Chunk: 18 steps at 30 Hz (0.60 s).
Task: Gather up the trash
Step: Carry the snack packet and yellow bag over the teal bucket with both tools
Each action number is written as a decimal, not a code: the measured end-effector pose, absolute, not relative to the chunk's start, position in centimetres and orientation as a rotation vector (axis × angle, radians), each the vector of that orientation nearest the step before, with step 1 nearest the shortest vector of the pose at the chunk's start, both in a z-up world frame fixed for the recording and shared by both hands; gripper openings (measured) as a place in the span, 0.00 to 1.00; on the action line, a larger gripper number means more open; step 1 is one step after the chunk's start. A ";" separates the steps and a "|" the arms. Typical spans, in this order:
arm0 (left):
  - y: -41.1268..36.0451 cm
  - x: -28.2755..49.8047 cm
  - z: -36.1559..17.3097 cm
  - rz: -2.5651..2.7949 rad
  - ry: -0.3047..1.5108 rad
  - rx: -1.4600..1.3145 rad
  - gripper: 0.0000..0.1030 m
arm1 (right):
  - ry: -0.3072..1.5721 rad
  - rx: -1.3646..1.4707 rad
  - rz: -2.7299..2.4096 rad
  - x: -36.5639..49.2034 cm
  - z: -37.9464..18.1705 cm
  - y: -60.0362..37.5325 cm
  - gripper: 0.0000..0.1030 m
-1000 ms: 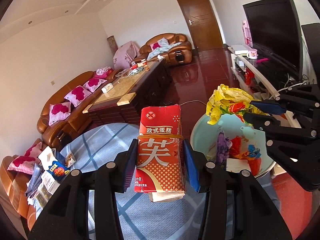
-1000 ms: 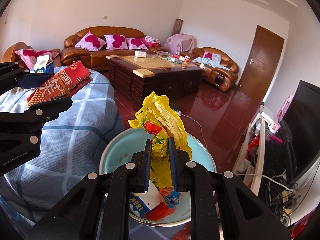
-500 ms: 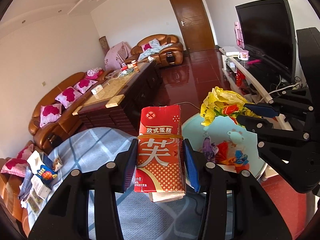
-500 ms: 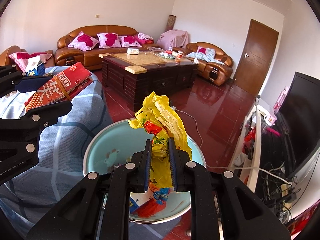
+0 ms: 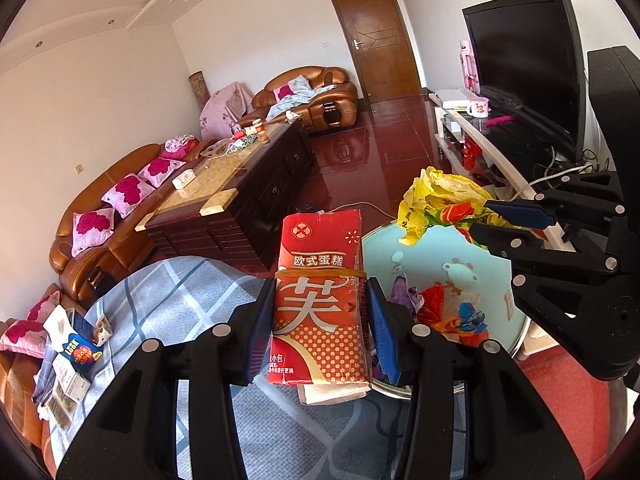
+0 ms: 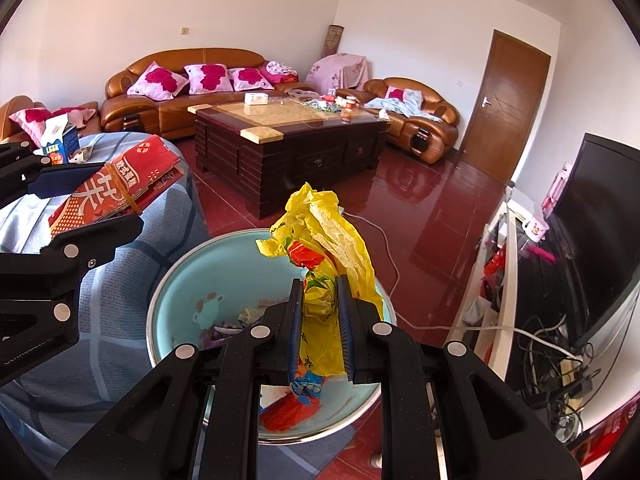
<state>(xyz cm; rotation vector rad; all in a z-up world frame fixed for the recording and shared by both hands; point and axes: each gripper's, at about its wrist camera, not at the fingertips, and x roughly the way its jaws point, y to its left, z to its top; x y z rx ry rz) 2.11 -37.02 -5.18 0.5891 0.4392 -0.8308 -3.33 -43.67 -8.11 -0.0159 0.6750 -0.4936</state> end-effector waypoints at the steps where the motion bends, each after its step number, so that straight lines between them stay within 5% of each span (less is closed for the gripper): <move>1: -37.1 2.1 -5.3 -0.831 0.440 0.589 0.43 | 0.675 -0.015 -0.495 -3.4 -8.1 -43.8 0.17; 18: -37.3 2.4 -5.8 -0.863 0.457 0.566 0.43 | 0.675 -0.008 -0.507 -3.8 -8.3 -44.2 0.17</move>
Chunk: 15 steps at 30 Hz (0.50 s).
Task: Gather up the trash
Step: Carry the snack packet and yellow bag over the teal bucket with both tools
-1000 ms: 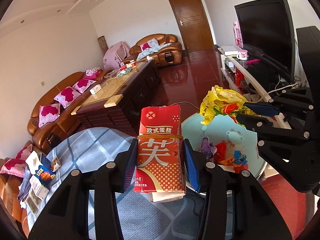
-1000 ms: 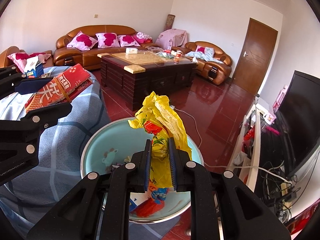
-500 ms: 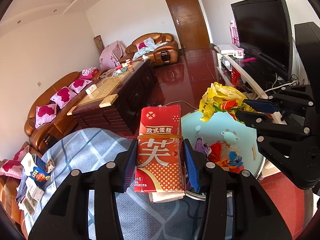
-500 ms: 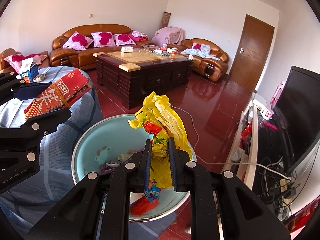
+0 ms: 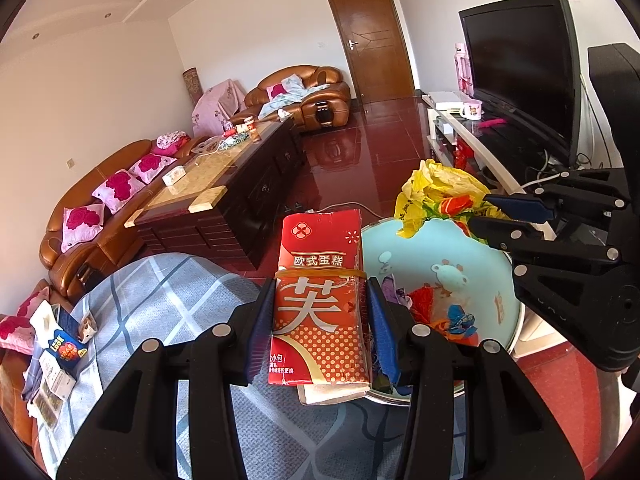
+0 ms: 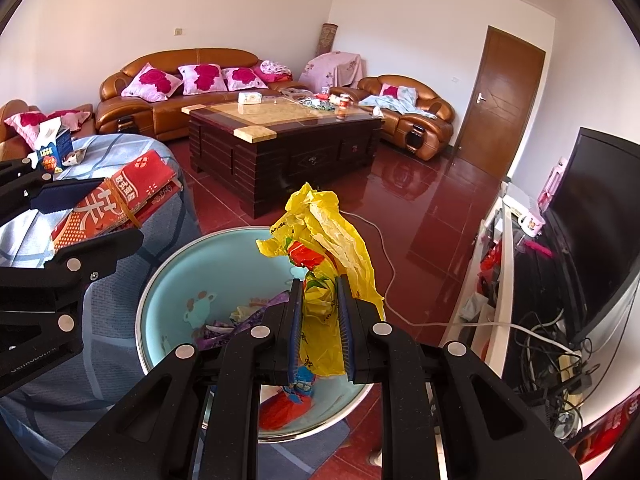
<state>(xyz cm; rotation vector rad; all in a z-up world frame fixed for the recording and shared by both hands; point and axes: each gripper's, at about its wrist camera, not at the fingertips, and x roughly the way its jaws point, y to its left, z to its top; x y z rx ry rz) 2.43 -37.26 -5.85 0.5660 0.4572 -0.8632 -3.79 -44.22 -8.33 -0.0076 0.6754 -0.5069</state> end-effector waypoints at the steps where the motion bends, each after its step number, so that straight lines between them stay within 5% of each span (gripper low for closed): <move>1: -37.3 2.4 -5.9 -0.865 0.457 0.567 0.43 | 0.675 -0.005 -0.508 -4.0 -8.4 -44.3 0.17; 15: -37.5 2.6 -5.7 -0.857 0.450 0.564 0.43 | 0.672 0.001 -0.508 -4.1 -8.3 -45.0 0.17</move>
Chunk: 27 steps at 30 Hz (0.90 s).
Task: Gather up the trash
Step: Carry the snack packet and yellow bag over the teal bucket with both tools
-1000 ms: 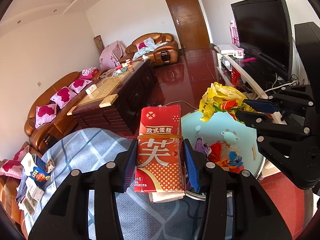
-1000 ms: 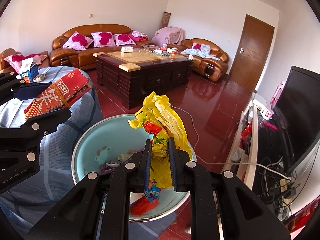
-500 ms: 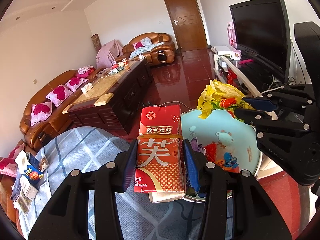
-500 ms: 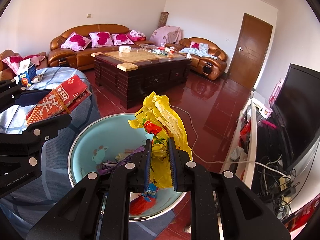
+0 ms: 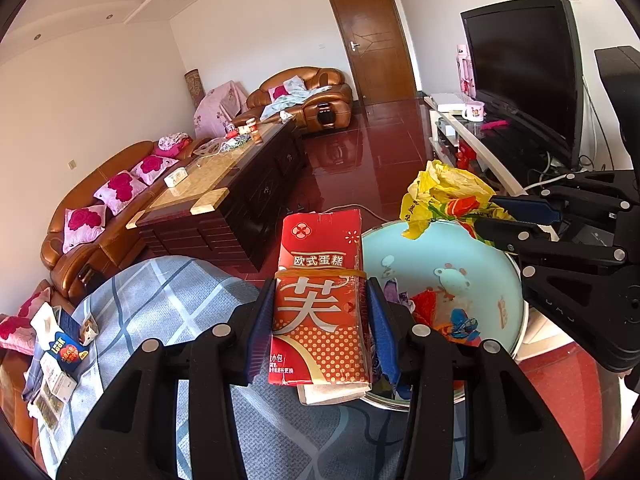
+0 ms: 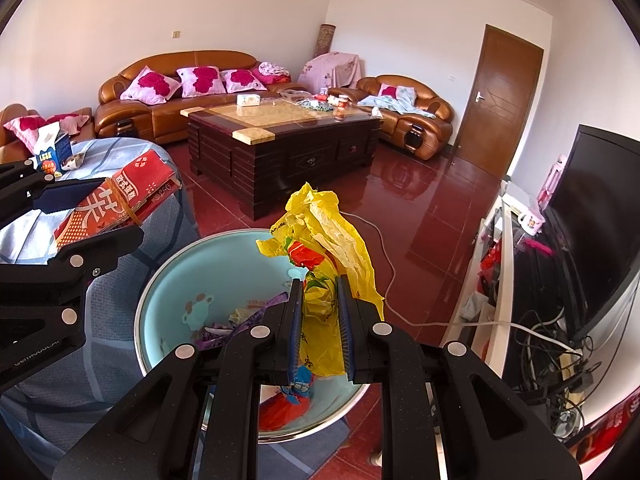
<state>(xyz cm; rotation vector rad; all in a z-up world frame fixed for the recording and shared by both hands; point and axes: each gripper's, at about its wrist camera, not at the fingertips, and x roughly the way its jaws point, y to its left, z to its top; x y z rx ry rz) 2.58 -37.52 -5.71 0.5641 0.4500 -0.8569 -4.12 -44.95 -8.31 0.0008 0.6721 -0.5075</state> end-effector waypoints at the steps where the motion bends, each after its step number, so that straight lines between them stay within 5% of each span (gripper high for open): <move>1: -37.5 2.6 -5.7 -0.857 0.451 0.564 0.43 | 0.672 0.000 -0.507 -4.1 -8.3 -45.0 0.17; 27: -37.5 2.8 -6.0 -0.855 0.459 0.560 0.43 | 0.659 0.001 -0.500 -3.5 -7.8 -44.3 0.17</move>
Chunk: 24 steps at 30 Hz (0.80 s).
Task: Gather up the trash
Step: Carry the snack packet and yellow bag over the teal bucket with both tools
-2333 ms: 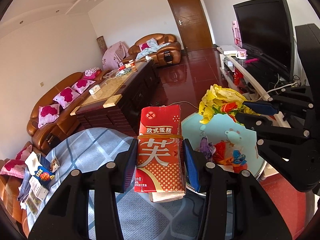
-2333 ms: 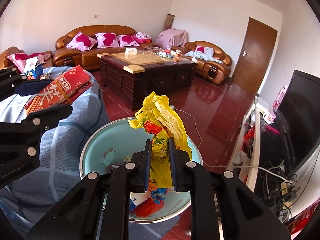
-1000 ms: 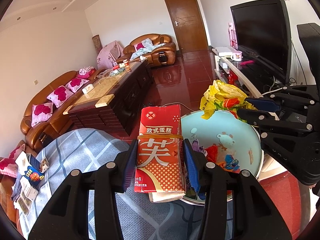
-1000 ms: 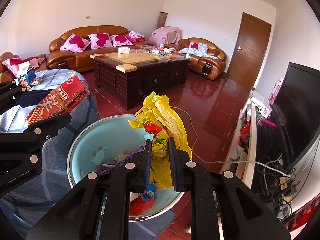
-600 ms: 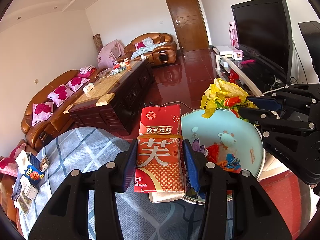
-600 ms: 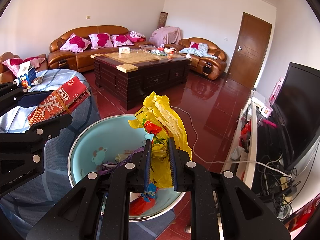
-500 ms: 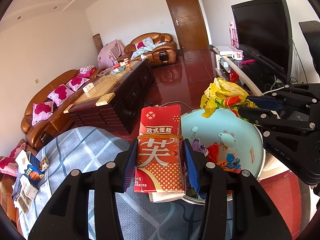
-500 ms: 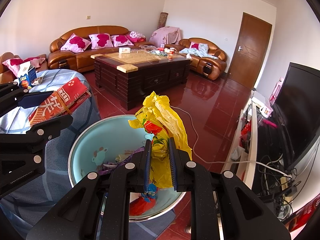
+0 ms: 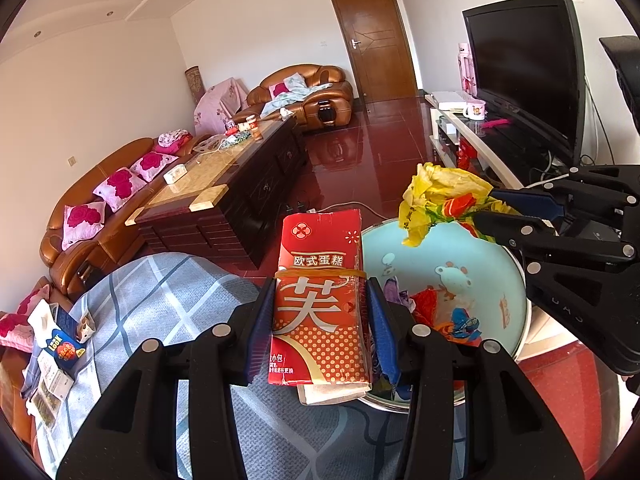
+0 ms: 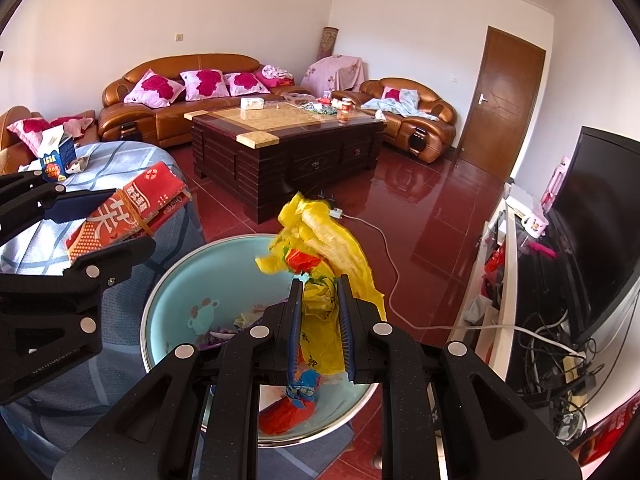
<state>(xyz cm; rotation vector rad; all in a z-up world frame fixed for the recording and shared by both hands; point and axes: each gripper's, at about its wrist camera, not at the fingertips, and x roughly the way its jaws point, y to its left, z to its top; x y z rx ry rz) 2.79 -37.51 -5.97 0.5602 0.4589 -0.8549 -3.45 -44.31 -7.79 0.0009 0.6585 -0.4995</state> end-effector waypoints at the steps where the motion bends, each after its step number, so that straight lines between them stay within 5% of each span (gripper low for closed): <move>1: -37.5 2.8 -6.0 -0.857 0.459 0.562 0.43 | 0.656 0.002 -0.501 -3.4 -7.7 -44.3 0.17; 24: -38.6 2.7 -6.9 -0.866 0.469 0.570 0.46 | 0.637 0.027 -0.495 -3.2 -7.5 -44.4 0.21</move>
